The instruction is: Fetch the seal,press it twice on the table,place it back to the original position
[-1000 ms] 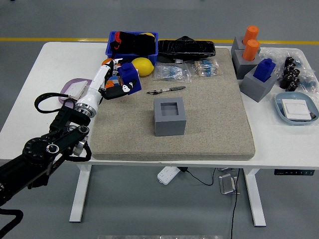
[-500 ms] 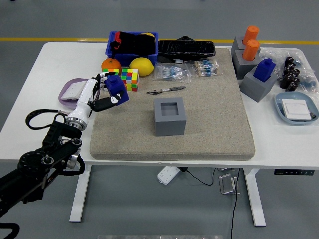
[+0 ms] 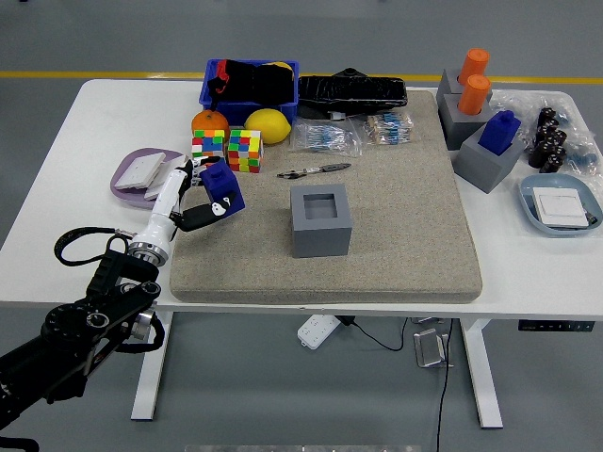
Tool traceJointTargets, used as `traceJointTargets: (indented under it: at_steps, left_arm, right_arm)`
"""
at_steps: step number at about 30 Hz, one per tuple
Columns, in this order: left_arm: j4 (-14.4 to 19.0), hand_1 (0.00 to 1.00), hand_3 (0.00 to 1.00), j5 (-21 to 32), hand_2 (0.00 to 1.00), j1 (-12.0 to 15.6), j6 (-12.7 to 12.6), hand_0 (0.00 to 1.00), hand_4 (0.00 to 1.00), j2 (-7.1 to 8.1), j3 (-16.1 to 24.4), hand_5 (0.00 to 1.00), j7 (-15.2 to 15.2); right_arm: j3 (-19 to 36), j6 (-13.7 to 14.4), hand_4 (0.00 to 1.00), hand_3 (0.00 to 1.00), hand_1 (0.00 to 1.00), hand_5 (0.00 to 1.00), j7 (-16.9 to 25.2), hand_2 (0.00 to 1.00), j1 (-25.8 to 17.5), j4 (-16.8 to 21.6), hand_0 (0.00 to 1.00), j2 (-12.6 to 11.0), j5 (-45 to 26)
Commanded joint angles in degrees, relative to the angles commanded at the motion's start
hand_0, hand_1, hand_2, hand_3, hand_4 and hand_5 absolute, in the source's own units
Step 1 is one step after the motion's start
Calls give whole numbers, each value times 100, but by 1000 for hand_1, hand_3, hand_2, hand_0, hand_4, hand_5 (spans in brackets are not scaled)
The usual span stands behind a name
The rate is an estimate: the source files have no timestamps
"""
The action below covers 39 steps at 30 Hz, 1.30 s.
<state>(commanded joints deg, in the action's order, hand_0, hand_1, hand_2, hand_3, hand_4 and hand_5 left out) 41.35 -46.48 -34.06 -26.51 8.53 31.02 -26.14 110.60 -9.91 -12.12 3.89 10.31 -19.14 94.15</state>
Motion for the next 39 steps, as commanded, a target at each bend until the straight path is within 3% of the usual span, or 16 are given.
traceJointTargets:
  at_steps: [5,31,39]
  left_arm:
    - [-17,497,791,-158,445,-24,-64,862,619,-16,-114,2,-25]
    - [-475,495,789,360,438,32,-63,860,608,-66,-662,2,-289]
    - [-438,495,789,342,438,30,-70,861,611,-59,-658,2,-326]
  right_arm:
    - [14,-6,846,754,745,516,4,732,9,0,884,4,9]
    - [75,-11,849,755,745,516,15,732,21,0,885,24,33]
    - [79,-10,849,755,745,516,17,731,17,0,885,24,33]
